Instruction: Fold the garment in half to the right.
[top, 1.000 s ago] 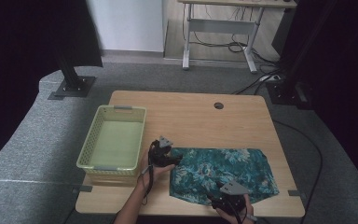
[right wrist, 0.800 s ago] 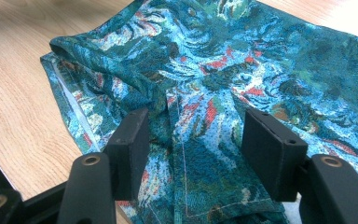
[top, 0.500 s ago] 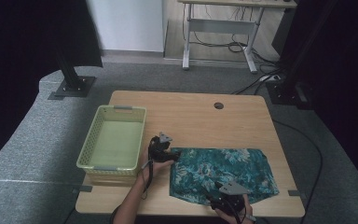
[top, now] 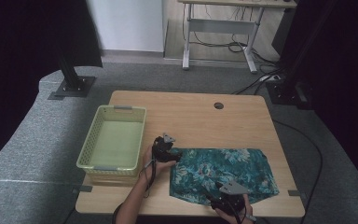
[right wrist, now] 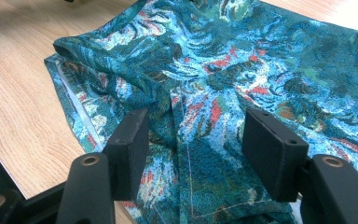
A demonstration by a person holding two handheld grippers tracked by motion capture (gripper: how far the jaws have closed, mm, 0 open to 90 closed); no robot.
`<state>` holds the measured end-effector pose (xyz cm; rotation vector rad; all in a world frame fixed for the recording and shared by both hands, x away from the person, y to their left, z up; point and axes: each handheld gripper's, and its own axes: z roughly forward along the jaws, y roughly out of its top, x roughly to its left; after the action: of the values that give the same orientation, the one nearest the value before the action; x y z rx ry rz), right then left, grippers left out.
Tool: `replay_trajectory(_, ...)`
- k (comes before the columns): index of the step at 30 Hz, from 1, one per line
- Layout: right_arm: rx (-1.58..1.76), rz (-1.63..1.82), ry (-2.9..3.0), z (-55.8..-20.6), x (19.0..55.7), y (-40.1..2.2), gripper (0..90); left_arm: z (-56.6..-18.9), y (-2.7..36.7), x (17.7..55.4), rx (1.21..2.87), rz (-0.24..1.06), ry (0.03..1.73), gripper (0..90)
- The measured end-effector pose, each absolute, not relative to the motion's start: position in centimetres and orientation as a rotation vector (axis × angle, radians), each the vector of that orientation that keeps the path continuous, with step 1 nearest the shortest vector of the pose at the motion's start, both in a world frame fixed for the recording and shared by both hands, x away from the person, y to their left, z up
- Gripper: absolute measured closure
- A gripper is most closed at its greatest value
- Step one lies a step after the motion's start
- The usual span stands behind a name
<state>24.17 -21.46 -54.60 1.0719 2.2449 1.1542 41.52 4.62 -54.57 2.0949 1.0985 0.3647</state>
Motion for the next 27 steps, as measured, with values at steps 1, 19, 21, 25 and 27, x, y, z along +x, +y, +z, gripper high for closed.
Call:
replay_trajectory(1, 1.072, 1.154, 2.245, -54.6, 24.2, -21.5, 40.0, -54.6, 4.6, 41.5, 2.091, 0.364, 1.1, 38.1)
replay_trajectory(19, 1.066, 1.146, 2.248, -54.7, 24.1, -21.3, 39.7, -54.8, 5.4, 41.4, 2.073, 0.341, 1.058, 77.1)
replay_trajectory(21, 1.067, 1.146, 2.247, -54.7, 24.1, -21.4, 39.7, -54.8, 5.4, 41.3, 2.073, 0.336, 1.052, 78.8)
replay_trajectory(25, 1.067, 1.145, 2.24, -54.6, 24.1, -21.5, 39.6, -54.7, 5.6, 41.1, 2.065, 0.315, 1.041, 84.1)
replay_trajectory(27, 1.069, 1.147, 2.232, -54.5, 24.1, -21.6, 39.6, -54.5, 5.7, 40.9, 2.063, 0.314, 1.032, 85.2)
